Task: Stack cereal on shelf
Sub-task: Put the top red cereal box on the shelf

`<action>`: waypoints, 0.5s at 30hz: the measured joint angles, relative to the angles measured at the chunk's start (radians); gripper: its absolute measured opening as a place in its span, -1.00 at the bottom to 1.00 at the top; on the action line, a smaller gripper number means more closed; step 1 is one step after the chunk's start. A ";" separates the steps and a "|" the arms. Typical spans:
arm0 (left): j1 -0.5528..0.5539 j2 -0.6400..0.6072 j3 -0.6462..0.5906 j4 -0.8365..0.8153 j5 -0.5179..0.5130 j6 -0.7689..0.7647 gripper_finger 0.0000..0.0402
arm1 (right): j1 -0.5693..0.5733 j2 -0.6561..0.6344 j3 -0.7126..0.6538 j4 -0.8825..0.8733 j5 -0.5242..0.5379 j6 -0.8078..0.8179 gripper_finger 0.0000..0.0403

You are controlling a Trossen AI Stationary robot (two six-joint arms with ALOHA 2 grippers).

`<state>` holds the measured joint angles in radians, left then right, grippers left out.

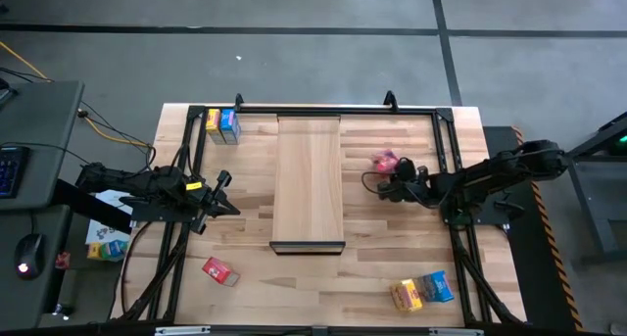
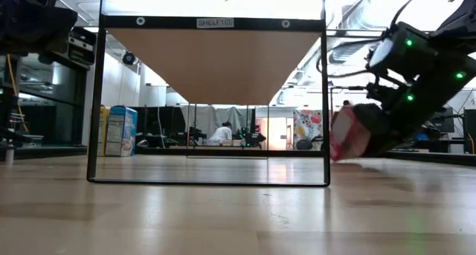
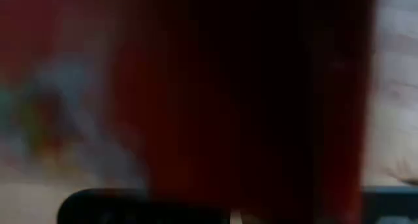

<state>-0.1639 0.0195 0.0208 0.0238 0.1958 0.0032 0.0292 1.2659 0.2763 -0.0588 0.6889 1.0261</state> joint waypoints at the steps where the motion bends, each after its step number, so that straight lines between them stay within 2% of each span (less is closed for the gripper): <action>1: 0.000 0.000 0.000 0.000 0.000 0.000 -0.98 | 0.000 -0.001 0.004 -0.001 0.002 0.010 -1.00; 4: 0.000 0.000 0.000 0.000 0.000 0.000 -0.98 | 0.000 0.000 0.001 -0.028 0.006 0.017 -1.00; 15: 0.000 0.000 0.000 0.000 0.000 0.000 -0.98 | 0.000 -0.002 0.002 0.053 0.040 0.003 -1.00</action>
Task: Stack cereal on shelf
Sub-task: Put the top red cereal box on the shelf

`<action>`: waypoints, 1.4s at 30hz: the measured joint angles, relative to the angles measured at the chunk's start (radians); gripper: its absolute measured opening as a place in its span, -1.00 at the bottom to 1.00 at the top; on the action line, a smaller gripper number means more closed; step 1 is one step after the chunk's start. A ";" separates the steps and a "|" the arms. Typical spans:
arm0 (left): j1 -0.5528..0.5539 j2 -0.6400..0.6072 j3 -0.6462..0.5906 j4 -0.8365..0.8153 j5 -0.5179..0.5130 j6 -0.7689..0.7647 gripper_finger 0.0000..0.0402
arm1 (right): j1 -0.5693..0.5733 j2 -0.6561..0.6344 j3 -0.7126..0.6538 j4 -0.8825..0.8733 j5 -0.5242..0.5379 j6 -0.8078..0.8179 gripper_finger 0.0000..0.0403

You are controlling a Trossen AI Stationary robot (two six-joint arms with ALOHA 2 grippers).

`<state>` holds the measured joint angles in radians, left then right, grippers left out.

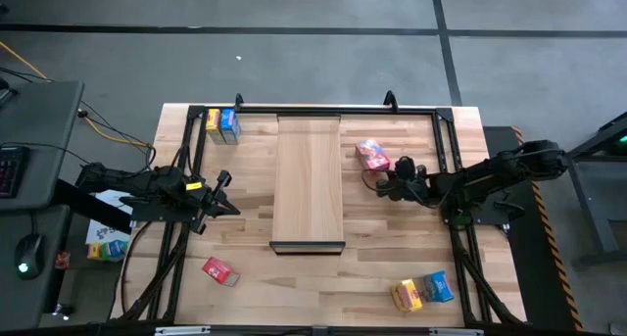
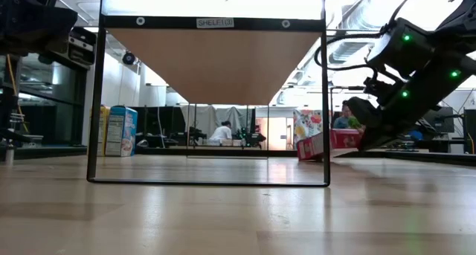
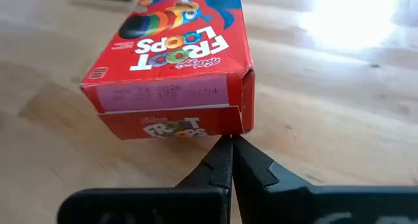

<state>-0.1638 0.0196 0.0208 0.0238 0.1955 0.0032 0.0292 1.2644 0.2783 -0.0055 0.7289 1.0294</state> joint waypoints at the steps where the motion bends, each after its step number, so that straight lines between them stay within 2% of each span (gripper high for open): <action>1: 0.000 0.000 0.000 0.000 0.000 0.000 -0.98 | 0.000 0.000 0.000 0.013 0.005 -0.008 -1.00; 10: 0.000 0.000 0.000 0.000 0.000 0.000 -0.98 | -0.009 0.000 0.001 0.176 0.049 -0.114 -1.00; 15: 0.000 0.000 0.000 0.000 0.000 0.000 -0.98 | -0.052 0.000 0.001 0.251 0.024 -0.184 -1.00; 22: 0.000 0.000 0.000 0.000 0.000 0.000 -0.98 | -0.132 0.000 0.001 0.407 -0.256 -0.353 -1.00; 26: 0.000 0.000 0.000 0.000 0.000 0.000 -0.98 | -0.149 0.000 0.001 0.407 -0.365 -0.352 -1.00; 30: 0.000 0.000 0.000 0.000 0.000 0.000 -0.98 | -0.148 0.019 0.001 0.423 -0.371 -0.309 -1.00; 36: 0.000 0.000 0.000 0.000 0.000 0.000 -0.98 | -0.129 0.127 0.003 0.518 -0.371 -0.215 -1.00; 42: 0.000 0.000 0.000 0.000 0.000 0.000 -0.98 | -0.105 0.230 0.087 0.484 -0.309 -0.199 -1.00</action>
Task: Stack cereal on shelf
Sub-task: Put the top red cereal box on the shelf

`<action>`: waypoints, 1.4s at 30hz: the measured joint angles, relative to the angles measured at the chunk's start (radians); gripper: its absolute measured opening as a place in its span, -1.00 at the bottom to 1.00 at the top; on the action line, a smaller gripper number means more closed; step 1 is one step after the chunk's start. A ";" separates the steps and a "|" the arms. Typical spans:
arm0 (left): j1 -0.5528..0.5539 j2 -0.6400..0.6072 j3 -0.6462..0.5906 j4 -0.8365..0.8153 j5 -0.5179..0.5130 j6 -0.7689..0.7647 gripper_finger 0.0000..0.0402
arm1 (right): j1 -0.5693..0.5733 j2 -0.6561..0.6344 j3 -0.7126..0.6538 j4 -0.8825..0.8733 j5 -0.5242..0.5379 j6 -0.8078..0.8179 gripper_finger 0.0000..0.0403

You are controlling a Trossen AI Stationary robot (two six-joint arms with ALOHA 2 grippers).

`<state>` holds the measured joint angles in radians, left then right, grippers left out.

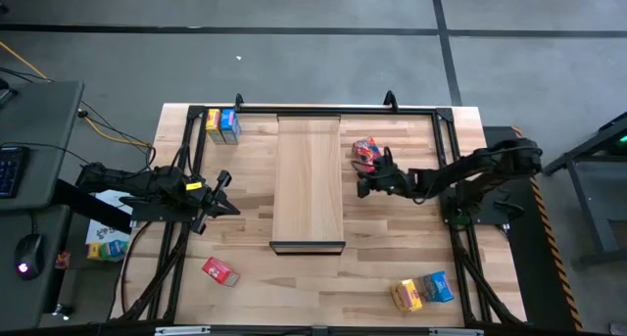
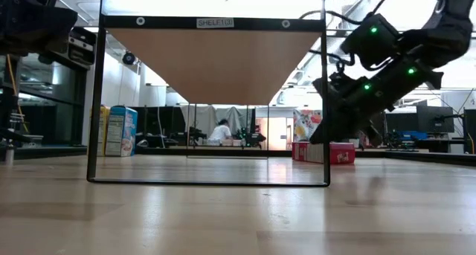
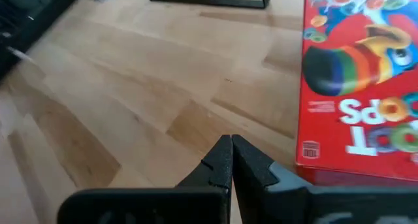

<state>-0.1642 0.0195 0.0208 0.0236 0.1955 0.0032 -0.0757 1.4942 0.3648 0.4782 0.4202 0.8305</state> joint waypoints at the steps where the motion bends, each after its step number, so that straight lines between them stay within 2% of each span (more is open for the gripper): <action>1: 0.000 0.000 0.000 0.000 0.000 0.000 -0.98 | 0.000 0.009 0.014 -0.027 0.008 0.004 -1.00; 9: 0.000 0.000 0.000 0.000 0.000 0.000 -0.98 | 0.000 0.010 0.066 -0.343 0.200 0.136 -1.00; 13: 0.000 0.000 0.000 0.000 0.000 0.000 -0.98 | -0.005 -0.011 0.066 -0.517 0.335 0.226 -1.00; 16: 0.000 0.000 0.000 0.000 0.000 0.000 -0.98 | -0.042 -0.056 0.066 -0.634 0.447 0.262 -1.00; 20: 0.000 0.000 0.000 0.000 0.000 0.000 -0.98 | -0.127 -0.131 0.066 -0.761 0.519 0.269 -1.00; 23: 0.000 0.000 0.000 0.000 0.000 0.000 -0.98 | -0.175 -0.184 0.066 -0.784 0.503 0.252 -1.00; 25: 0.000 0.000 0.000 0.000 0.000 0.000 -0.98 | -0.177 -0.216 0.066 -0.731 0.442 0.184 -1.00; 30: 0.000 0.000 0.000 0.000 0.000 0.000 -0.98 | -0.116 -0.253 0.066 -0.461 0.216 -0.054 -1.00; 34: 0.000 0.000 0.000 0.000 0.000 0.000 -0.98 | -0.080 -0.206 0.066 -0.215 0.061 -0.157 -1.00; 39: 0.000 0.000 0.000 0.000 0.000 0.000 -0.98 | -0.068 -0.081 0.066 -0.070 0.020 -0.167 -1.00; 42: 0.000 0.000 0.000 0.000 0.000 0.000 -0.98 | -0.068 -0.014 0.066 -0.044 0.053 -0.113 -1.00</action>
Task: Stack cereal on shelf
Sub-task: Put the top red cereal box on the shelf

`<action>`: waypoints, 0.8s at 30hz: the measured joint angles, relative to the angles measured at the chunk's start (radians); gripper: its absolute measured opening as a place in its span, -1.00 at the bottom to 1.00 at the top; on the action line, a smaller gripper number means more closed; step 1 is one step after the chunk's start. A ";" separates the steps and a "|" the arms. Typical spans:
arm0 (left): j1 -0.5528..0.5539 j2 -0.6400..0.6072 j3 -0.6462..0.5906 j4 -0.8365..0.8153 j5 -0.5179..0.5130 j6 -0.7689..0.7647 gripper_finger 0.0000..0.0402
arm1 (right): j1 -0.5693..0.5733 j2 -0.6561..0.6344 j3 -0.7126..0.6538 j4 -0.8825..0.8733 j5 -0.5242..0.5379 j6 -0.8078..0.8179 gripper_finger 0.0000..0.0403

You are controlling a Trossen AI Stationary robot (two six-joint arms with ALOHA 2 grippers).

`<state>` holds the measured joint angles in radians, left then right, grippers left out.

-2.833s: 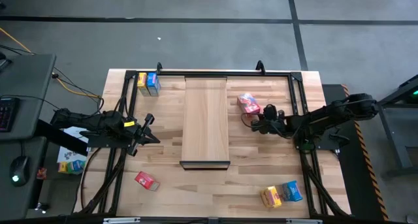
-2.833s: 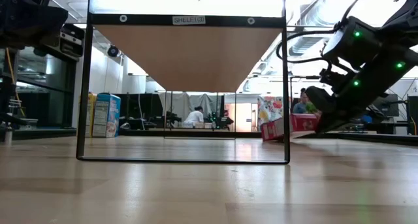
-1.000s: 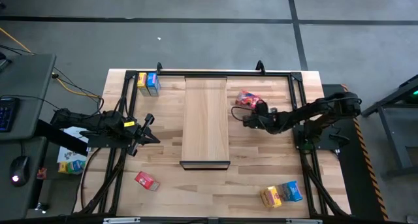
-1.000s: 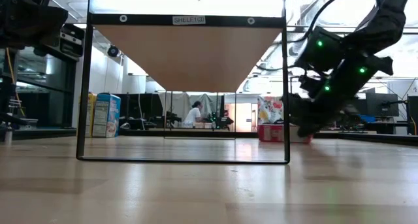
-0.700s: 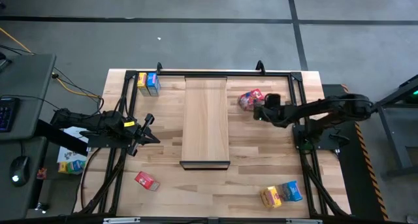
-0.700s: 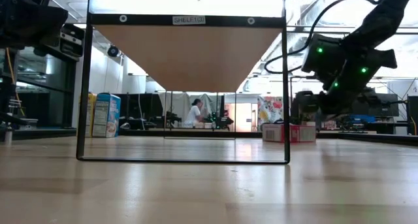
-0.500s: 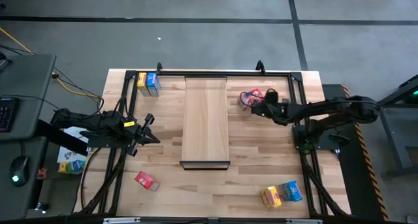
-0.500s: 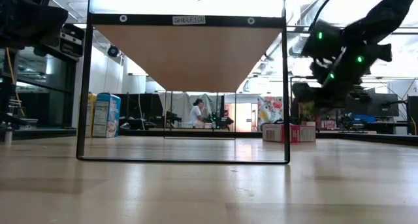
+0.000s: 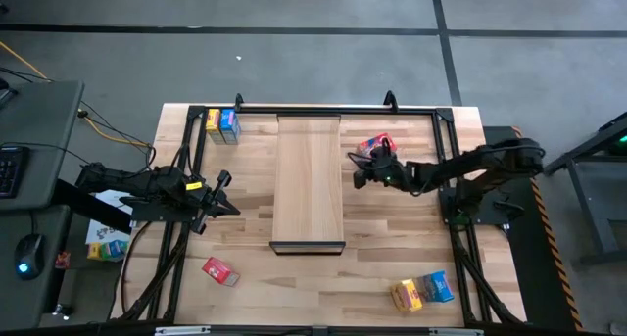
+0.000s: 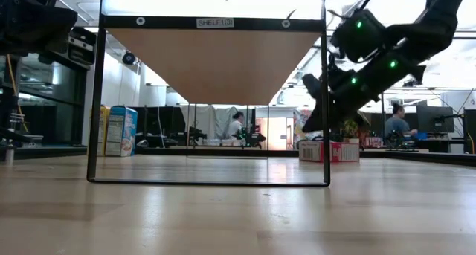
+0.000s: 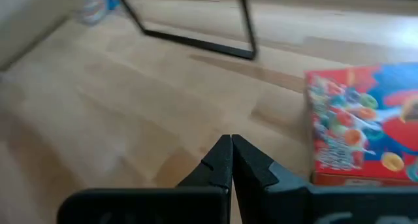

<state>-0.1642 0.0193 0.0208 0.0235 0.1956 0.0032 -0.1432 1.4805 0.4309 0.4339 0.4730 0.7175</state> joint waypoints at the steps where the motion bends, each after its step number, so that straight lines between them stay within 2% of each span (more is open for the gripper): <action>1: 0.000 0.000 0.000 0.000 0.000 0.000 -0.98 | 0.000 0.019 0.000 0.000 0.019 0.018 -1.00; 7: 0.000 0.000 0.000 0.000 0.000 0.000 -0.98 | -0.001 0.085 0.000 -0.019 0.065 0.094 -1.00; 14: 0.000 0.000 0.000 0.000 0.000 0.000 -0.98 | -0.001 0.074 0.000 -0.177 0.218 0.178 -1.00; 24: 0.000 0.000 0.000 0.000 0.000 0.000 -0.98 | -0.001 -0.024 0.000 -0.601 0.403 0.392 -1.00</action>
<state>-0.1642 0.0196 0.0208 0.0235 0.1955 0.0032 -0.1440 1.4560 0.4307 -0.1673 0.8760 1.1097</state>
